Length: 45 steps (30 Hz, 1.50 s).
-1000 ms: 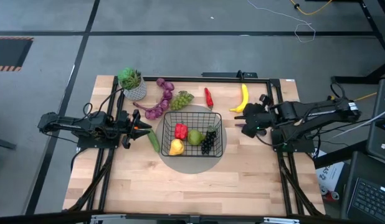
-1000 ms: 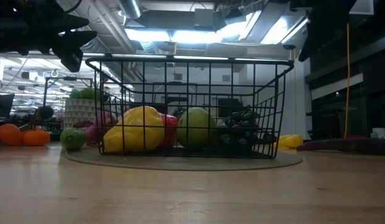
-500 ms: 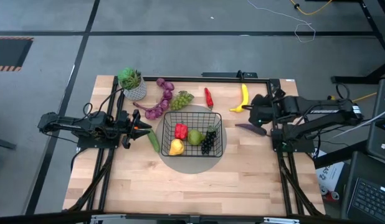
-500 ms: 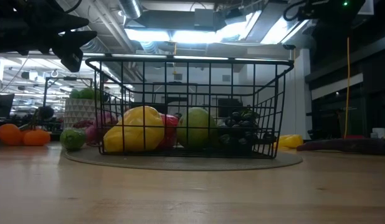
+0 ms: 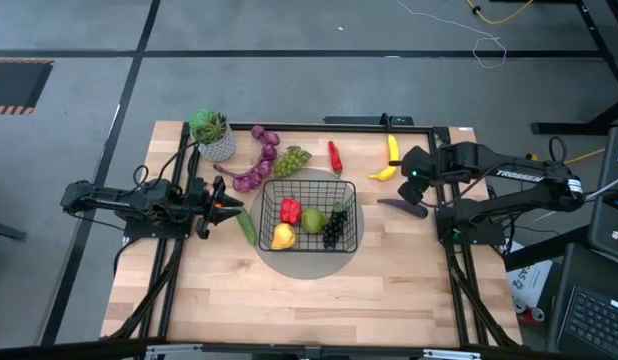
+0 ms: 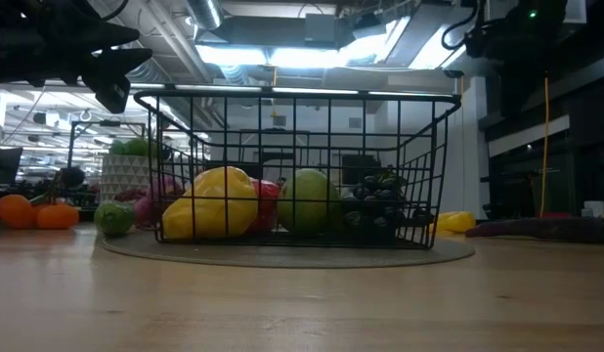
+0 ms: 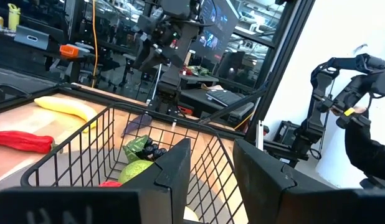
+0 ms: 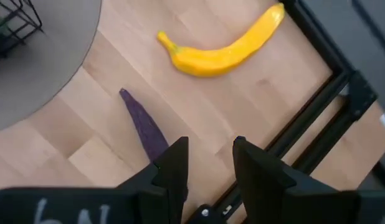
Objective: Build produce basket
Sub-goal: Put the purple eggplant into the black wire basket
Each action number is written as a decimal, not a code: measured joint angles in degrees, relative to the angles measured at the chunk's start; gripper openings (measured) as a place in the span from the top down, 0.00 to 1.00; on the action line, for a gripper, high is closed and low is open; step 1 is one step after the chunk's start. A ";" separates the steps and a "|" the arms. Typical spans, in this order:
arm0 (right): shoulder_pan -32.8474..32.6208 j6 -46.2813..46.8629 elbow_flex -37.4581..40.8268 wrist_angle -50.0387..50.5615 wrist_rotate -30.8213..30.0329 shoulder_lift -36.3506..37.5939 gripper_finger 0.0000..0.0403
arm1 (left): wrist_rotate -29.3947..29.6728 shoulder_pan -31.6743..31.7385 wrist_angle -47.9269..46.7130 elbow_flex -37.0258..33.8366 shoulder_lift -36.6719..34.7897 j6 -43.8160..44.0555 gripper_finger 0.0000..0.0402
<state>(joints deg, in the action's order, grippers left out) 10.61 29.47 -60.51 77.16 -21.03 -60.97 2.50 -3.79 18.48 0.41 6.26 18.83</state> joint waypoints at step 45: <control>5.46 -10.54 27.17 -37.77 13.15 -6.92 0.68 | 0.02 0.00 0.06 0.00 -0.02 0.04 0.71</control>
<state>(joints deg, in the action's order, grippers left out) 16.08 18.93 -33.34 39.39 -7.88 -67.89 2.52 -3.80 18.54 0.41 6.24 18.87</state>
